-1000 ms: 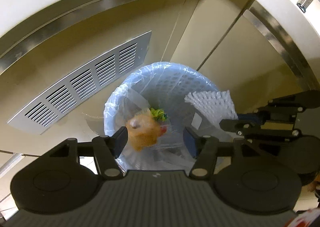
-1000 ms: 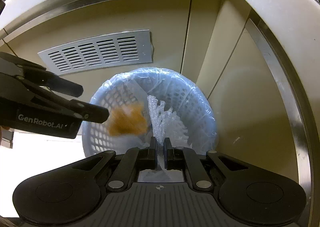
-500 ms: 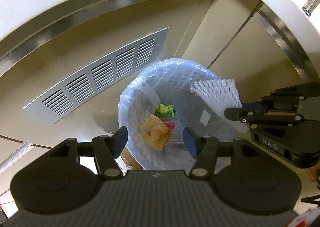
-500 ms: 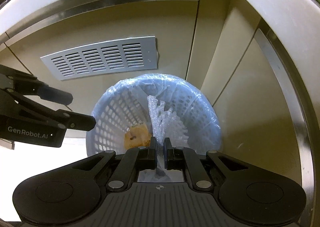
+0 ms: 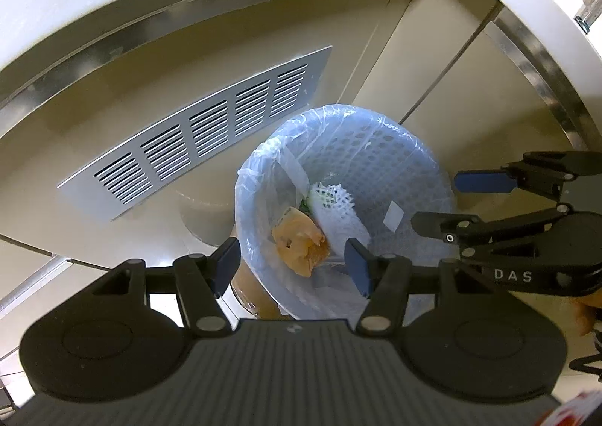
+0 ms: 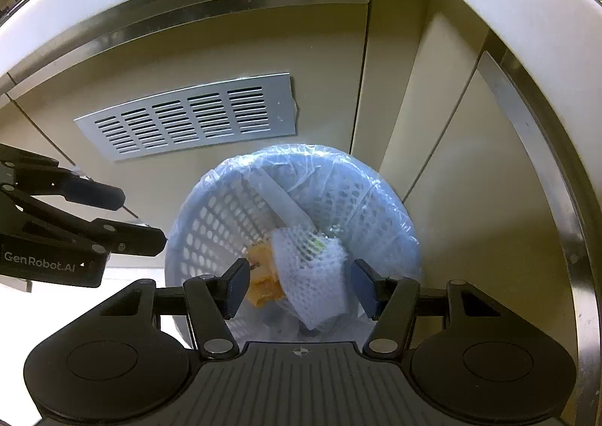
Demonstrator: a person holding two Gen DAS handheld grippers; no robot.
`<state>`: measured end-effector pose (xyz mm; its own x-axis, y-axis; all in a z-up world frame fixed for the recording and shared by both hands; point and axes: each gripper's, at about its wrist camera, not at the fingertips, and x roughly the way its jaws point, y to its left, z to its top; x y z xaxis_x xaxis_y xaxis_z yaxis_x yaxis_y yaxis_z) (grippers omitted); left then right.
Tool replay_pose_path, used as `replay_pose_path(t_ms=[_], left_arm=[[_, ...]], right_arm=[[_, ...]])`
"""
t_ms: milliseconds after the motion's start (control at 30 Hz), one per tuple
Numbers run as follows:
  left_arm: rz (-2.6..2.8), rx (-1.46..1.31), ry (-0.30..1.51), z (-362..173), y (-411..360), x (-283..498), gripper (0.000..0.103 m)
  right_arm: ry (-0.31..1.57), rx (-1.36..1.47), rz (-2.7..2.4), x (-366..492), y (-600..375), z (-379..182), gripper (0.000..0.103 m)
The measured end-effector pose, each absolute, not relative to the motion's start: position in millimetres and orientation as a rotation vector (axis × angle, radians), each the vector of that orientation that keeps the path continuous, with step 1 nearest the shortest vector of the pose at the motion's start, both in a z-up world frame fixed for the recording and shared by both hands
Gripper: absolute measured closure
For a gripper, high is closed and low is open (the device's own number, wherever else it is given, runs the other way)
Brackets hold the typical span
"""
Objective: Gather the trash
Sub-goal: 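Open the left gripper over the wastebasket while the right gripper releases the bubble wrap, then move both open grippers back up to the cluttered counter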
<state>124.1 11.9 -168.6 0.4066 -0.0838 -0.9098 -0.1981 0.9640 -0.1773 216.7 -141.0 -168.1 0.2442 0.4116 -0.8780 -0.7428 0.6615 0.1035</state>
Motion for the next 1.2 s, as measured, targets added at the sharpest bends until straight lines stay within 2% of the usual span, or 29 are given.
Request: replay_pose_path(t_ms=[400, 933, 1200], left_arm=[[0.058, -0.248, 1.099, -148.2, 10.2, 118.9, 0.046], [-0.022, -0.163, 0.827, -38.3, -0.3, 111.0, 0.046], [0.016, -0.166, 0.698, 5.8, 8.0, 125.7, 0.046]], right_arm=[[0.981, -0.374, 0.824, 204.5, -140.7, -141.0, 0.043], [0.681, -0.275, 0.8, 184.5, -174.4, -21.5, 0.043], [0.607, -0.167, 0.723, 210.1, -192.1, 15.8, 0.043]])
